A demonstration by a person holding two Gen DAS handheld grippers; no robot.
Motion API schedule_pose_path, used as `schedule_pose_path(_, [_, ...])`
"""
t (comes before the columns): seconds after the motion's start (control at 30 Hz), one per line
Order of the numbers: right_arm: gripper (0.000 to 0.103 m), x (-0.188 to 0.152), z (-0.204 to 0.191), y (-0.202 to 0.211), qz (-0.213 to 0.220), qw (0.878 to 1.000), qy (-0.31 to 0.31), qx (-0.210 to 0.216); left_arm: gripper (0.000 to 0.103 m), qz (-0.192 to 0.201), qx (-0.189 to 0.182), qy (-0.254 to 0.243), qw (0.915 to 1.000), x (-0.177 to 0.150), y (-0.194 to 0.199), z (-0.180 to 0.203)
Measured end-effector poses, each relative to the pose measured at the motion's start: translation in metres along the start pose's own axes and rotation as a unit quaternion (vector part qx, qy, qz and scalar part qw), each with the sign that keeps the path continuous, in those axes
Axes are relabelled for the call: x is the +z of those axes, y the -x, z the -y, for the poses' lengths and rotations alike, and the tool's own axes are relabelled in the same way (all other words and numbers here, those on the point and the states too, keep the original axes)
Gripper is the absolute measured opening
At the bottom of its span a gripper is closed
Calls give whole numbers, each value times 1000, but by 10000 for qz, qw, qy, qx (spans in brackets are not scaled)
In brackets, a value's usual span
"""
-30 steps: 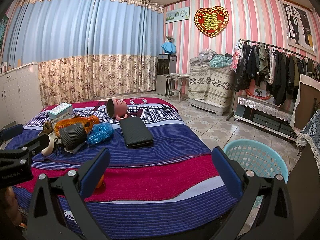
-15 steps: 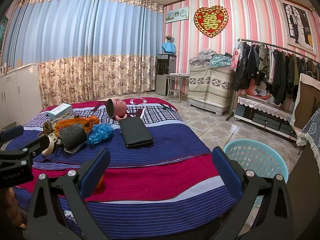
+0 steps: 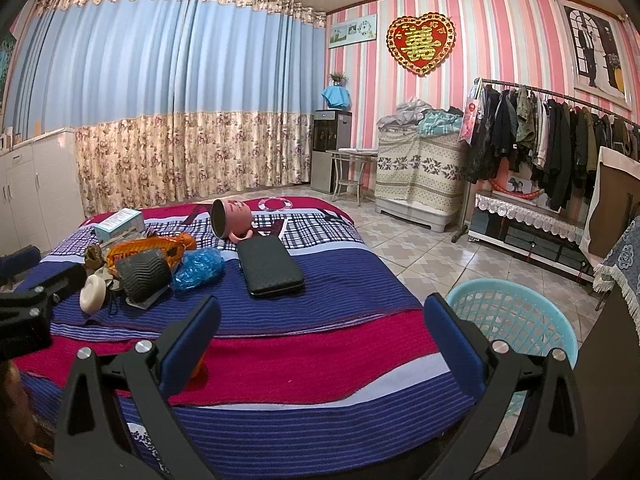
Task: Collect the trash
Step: 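Grasp the orange peel half with the right tool while the left tool grasps the white round lid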
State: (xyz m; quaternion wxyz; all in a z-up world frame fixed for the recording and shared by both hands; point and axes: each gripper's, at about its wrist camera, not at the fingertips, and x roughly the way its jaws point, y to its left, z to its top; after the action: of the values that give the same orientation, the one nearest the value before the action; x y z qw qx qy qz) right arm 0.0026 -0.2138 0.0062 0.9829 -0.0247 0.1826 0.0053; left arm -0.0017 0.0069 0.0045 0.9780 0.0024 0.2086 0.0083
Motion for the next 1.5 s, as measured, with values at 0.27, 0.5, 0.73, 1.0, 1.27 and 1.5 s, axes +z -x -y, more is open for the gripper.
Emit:
schedule_pose_path(0.27, [99, 2, 1, 2, 26, 10000, -19, 44, 98, -67, 189, 60, 9998, 0, -8, -22])
schedule_pose_path(0.5, [99, -5, -13, -16, -125, 9994, -19, 326, 98, -257, 396, 161, 9988, -8, -21, -52])
schedule_pose_path(0.73, [99, -19, -46, -53, -940, 9916, 302, 830, 98, -563, 447, 291, 9970, -20, -37, -79])
schedule_pose_path(1.0, [99, -26, -66, -73, -1309, 9848, 389, 1073, 98, -863, 629, 461, 9932, -32, -60, -105])
schedule_pose_path(1.27, [99, -36, -81, -86, -1913, 9713, 274, 1385, 98, -908, 528, 529, 9931, -38, -69, -117])
schedule_pose_path(1.5, [99, -41, -91, -95, -2106, 9677, -128, 1381, 98, -682, 557, 534, 9947, -31, -61, -121])
